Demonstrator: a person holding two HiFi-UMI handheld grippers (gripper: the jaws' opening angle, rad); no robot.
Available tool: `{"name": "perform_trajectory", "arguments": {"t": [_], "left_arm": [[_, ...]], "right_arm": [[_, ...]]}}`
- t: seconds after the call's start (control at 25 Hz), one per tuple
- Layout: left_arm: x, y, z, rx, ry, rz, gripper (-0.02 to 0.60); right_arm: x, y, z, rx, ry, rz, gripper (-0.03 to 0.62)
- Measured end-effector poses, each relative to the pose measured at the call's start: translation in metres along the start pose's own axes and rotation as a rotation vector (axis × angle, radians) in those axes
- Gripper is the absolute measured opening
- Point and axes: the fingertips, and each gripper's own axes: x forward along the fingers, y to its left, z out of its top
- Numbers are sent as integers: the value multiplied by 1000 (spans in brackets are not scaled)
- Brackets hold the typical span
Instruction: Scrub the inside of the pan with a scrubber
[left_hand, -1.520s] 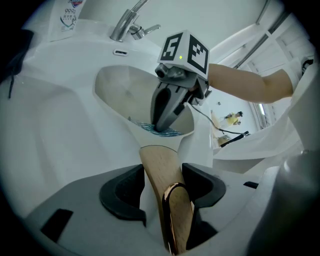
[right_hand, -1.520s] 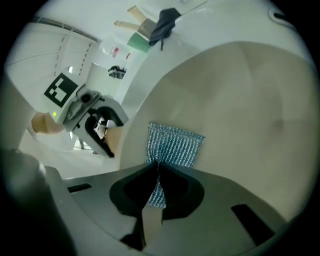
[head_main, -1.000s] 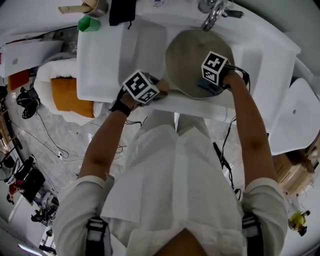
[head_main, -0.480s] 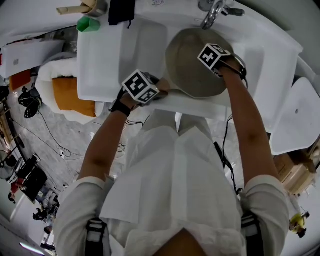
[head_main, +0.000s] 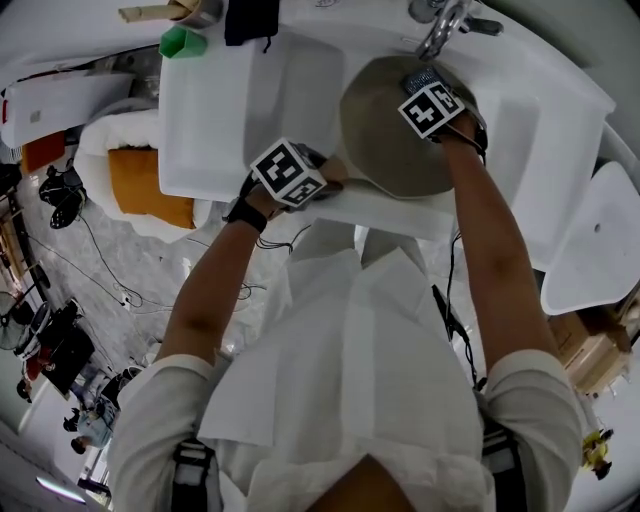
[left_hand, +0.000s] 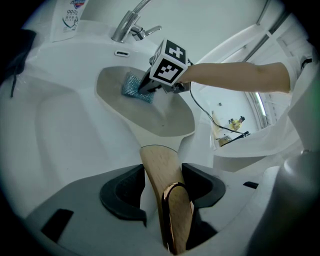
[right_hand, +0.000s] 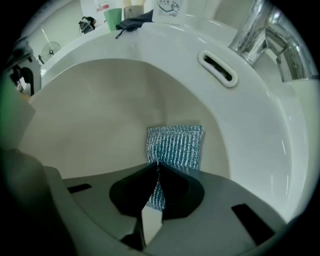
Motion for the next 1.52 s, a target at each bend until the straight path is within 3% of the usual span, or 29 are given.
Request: {"name": "perform_trajectory", "arguments": {"t": [0.28, 0.44, 0.6, 0.76, 0.92, 1.12, 1.24, 1.32, 1.52], "left_arm": [[0, 0, 0, -1, 2, 4, 242], [0, 1, 0, 0, 2, 5, 241], [0, 1, -1, -1, 1, 5, 242], [0, 1, -1, -3, 2, 5, 241], [-1, 1, -1, -2, 0, 4, 241], [0, 1, -1, -6, 0, 4, 241], [-1, 0, 0, -6, -2, 6, 241], [-1, 0, 0, -5, -2, 8, 241], [0, 1, 0, -2, -5, 7, 241]], "right_arm": [[-8, 35, 35, 84, -149, 135, 17], [-14, 64, 17, 118, -51, 206, 17], [-22, 103, 30, 72, -125, 360, 17], [-33, 136, 5, 6, -34, 498, 17], [-42, 152, -39, -120, 161, 581, 17], [-39, 125, -85, -200, 398, 531, 17], [-32, 98, -93, -192, 460, 444, 17], [-23, 81, -90, -176, 456, 377, 17], [-7, 52, -63, -123, 327, 232, 17]]}}
